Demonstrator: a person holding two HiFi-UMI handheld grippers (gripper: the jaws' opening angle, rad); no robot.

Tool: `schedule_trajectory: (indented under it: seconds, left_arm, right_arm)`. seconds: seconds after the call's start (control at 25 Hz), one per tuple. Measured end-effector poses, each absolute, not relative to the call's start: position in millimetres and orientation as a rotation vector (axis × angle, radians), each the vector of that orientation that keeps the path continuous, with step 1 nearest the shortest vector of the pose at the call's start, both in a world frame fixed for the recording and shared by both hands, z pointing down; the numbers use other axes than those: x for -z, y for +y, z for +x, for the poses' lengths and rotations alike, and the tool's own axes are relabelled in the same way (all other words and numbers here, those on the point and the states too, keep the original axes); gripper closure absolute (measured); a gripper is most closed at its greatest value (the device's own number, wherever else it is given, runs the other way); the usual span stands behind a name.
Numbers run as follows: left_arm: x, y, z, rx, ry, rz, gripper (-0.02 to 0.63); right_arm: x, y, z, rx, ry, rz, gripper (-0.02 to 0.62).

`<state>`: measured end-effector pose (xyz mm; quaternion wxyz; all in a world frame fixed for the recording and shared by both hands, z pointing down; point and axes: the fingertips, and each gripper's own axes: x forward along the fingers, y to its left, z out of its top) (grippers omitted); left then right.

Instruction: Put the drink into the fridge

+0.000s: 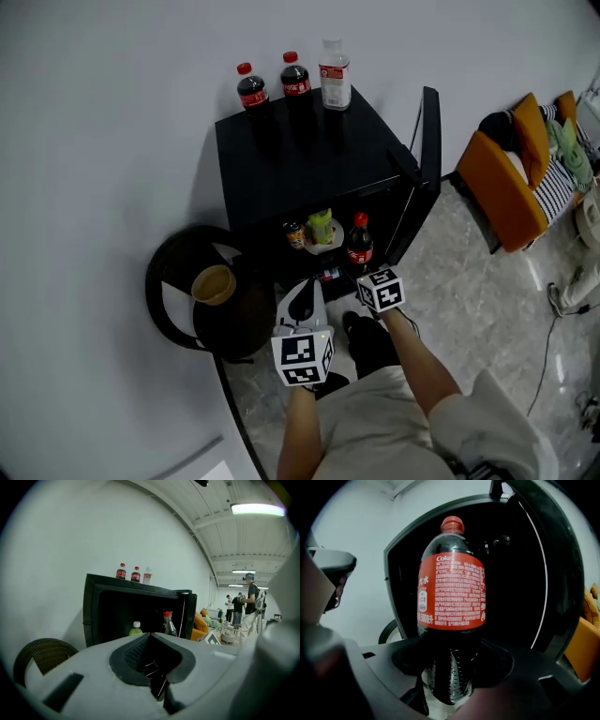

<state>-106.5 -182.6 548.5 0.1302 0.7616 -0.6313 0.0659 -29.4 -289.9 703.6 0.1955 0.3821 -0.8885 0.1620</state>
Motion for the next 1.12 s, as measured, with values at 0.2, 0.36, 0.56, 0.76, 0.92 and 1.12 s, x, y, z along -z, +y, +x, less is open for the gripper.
schedule_trajectory:
  seconds: [0.2,0.36,0.56,0.76,0.92,1.12]
  left_arm:
    - [-576.5,-195.8,-105.9,-0.145,-1.826,2.251,0.597]
    - [-603.3,-197.3,-109.3,-0.165,-1.816,2.255,0.597]
    - [-613.2,-199.5,-116.5,-0.155,-1.83,2.252,0.597]
    - [-614.7,-206.2,-126.0,-0.154,-1.849,2.241,0.597]
    - [-610.0,-212.9,-127.2,-0.161,-1.854,2.251,0.597]
    - [-614.4,-222.9,-130.9,-0.165,-1.859,2.245,0.597]
  right_arm:
    - [-720.7,-344.3,-40.5,-0.429,-2.512,1.089,0.331]
    - [-720.8,-368.4,-47.7,-0.363,-2.525,1.083,0.331]
    - [-718.2,-396.3,-54.9,-0.302,-2.549,1.113,0.331]
    - [-715.5,-418.6,-57.9,-0.224,-2.557,1.162,0.331]
    - [-716.5,-431.1,-54.2,-0.169,-2.543,1.211,0.331]
    - [-734.1,-437.5,-49.9,-0.195,-2.538,1.248,0.331]
